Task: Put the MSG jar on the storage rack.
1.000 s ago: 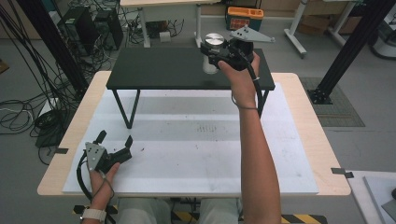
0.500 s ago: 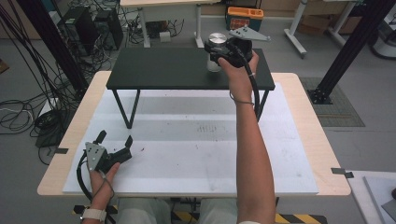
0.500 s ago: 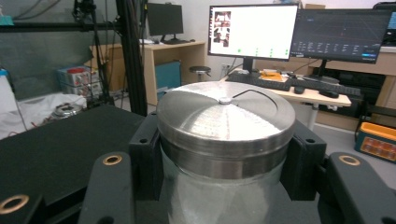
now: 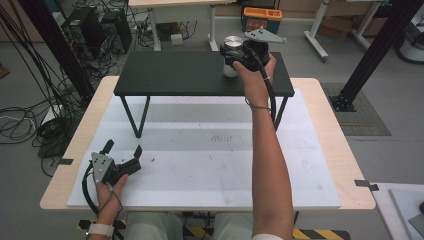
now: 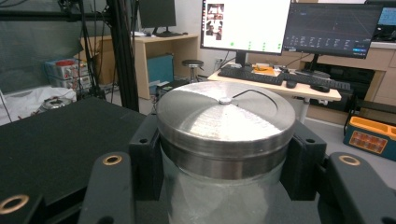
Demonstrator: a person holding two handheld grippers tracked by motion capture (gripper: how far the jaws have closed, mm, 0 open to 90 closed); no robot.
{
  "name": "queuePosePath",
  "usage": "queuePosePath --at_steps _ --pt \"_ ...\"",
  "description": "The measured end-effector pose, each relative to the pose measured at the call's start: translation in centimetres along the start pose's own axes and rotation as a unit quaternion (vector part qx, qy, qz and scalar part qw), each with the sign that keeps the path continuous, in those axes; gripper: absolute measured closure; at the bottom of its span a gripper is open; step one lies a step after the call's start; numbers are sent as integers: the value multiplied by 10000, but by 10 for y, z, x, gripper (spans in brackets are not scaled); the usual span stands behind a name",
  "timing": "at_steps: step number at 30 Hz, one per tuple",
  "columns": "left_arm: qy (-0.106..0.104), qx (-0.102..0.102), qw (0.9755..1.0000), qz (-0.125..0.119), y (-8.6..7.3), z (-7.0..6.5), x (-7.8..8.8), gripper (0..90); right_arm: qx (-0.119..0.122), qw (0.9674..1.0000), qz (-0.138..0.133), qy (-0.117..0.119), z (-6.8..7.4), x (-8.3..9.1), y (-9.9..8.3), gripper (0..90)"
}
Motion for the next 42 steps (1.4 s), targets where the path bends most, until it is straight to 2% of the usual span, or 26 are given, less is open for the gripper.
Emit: queuePosePath --at_steps 14,30,33,35,37,42 --pt "-2 3 10000 -2 0 0 0 13 -39 9999 86 -54 -1 -3 -7 424" --pt "-4 2 10000 -6 0 0 0 13 -52 9999 45 -96 1 -3 -9 422" --pt "-4 2 10000 -7 0 0 0 13 -114 9999 -31 -85 0 -2 -9 378" --pt "-4 3 10000 -4 0 0 0 13 -127 9998 -122 -127 1 -1 -7 313" --pt "-3 -4 10000 -1 0 0 0 13 -12 9998 -106 -185 5 -1 -3 249" --pt "-1 15 10000 -17 0 0 0 13 60 9995 -200 -252 10 0 0 196"
Point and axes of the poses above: each handheld gripper's, and its own axes: x roughly backward along the jaws, y roughly out of its top, z roughly to its left, the point moved 7 cm from there along -x, roughly forward along the jaws, and after that the axes turned 9 degrees about -z, right-handed, at the moved point
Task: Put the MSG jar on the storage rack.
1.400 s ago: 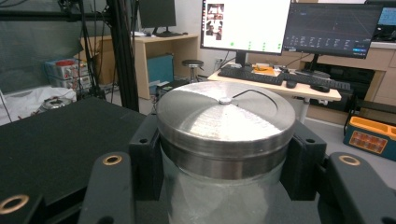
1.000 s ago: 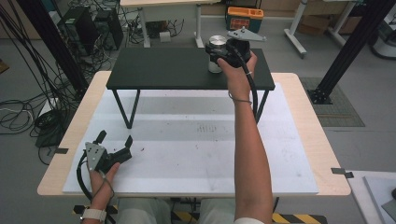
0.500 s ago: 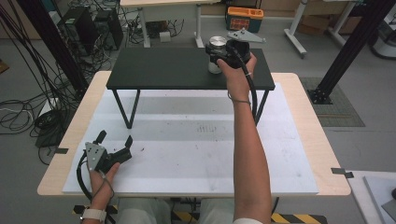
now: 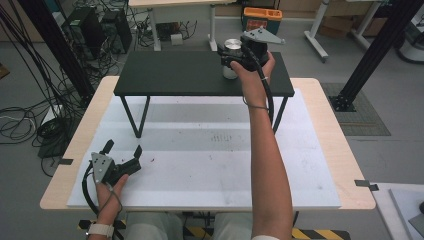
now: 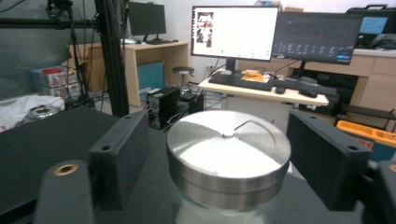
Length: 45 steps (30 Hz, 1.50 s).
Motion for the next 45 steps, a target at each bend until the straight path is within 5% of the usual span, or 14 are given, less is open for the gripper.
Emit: queuePosePath --at_steps 14,26,34,45 --pt "-2 -18 10000 15 0 0 0 14 38 10000 -73 37 4 15 8 198" --pt "7 -17 10000 18 0 0 0 14 85 9994 -272 215 7 45 15 172" --pt "5 -30 10000 20 0 0 0 14 88 9985 -378 392 6 72 3 110" --pt "6 -37 10000 23 0 0 0 13 389 9966 -323 654 11 98 -29 69"
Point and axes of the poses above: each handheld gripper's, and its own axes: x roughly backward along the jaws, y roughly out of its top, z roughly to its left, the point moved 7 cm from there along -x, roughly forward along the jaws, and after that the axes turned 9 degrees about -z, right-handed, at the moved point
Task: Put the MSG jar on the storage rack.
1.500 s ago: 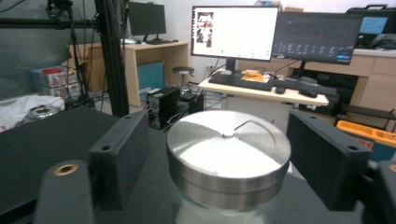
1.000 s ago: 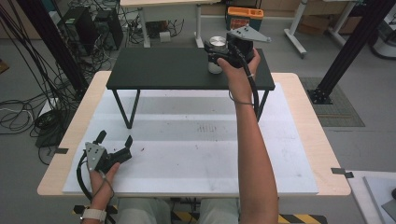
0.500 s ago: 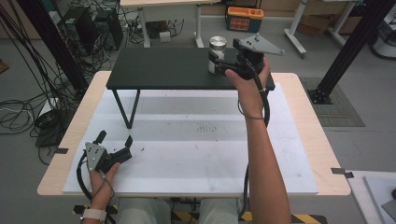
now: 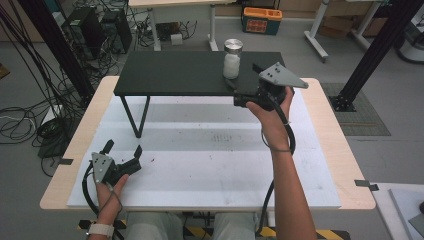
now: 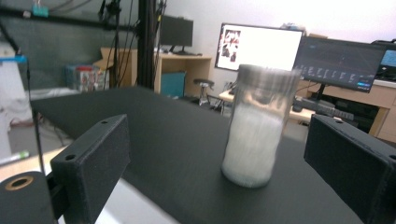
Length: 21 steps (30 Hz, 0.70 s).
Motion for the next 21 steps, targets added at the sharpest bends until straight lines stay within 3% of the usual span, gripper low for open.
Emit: queuePosePath --at_steps 14,21 --pt "1 0 10000 6 0 0 0 13 -80 9994 109 317 12 23 -26 68" --pt "-7 -6 10000 5 0 0 0 13 86 9989 110 438 20 36 -46 62"
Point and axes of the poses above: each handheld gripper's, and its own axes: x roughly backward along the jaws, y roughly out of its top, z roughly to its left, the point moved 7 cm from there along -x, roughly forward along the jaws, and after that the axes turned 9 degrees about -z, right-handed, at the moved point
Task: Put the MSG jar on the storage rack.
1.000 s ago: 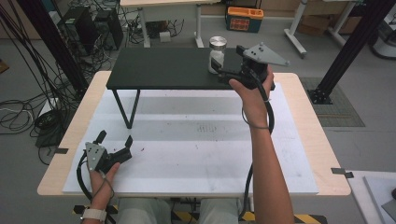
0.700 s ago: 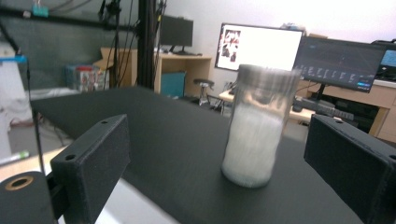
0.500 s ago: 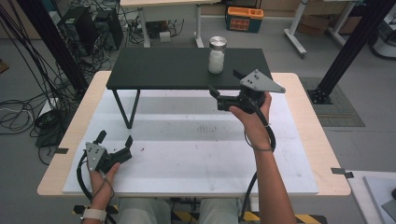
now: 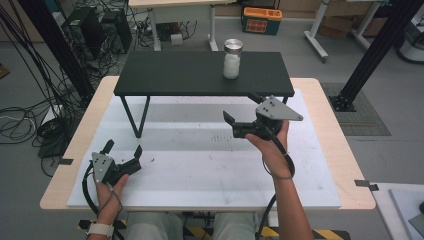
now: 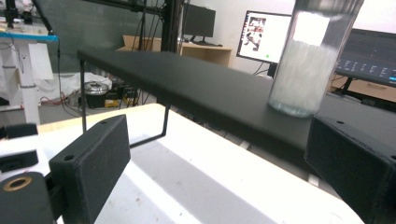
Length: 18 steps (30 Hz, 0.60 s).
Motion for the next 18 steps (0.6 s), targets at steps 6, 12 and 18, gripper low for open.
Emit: queuePosePath --at_steps 6,12,18 --pt "-6 -13 10000 7 0 0 0 14 -87 9999 -25 50 5 10 -25 50" --pt "-8 -2 10000 4 0 0 0 14 -173 9998 -67 71 9 18 -42 49" --pt "-7 -17 10000 13 0 0 0 14 -302 9995 -48 74 12 23 -56 47"
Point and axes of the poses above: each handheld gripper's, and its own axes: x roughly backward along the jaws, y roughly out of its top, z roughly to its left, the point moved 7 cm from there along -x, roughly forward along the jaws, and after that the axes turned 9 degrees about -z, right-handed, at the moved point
